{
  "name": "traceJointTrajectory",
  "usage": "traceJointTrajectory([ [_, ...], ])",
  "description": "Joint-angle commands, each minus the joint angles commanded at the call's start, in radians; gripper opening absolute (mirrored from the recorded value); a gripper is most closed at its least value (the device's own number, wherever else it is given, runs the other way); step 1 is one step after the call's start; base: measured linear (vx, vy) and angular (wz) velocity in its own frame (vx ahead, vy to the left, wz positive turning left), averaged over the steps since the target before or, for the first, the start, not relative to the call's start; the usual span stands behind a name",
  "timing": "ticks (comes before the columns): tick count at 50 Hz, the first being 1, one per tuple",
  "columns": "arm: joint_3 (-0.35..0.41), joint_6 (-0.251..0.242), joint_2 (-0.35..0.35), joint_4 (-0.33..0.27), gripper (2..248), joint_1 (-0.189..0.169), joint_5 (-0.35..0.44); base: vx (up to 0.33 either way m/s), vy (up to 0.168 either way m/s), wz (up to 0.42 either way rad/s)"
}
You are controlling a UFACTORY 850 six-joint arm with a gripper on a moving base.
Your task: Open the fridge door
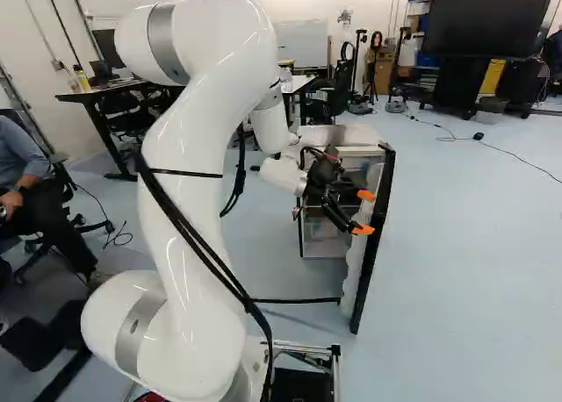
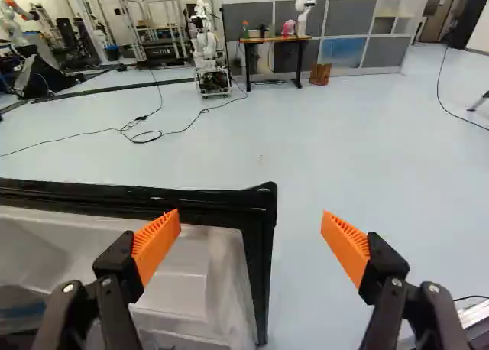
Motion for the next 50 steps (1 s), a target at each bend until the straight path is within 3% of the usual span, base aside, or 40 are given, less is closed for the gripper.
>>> traceJointTrajectory([
  [24, -0.111, 0.000, -0.059, 0.062, 247, -0.101, -0.030, 0.000, 0.000, 0.000],
  [50, -0.242, 0.000, -0.126, 0.120, 247, -0.202, 0.028, 0.000, 0.000, 0.000],
])
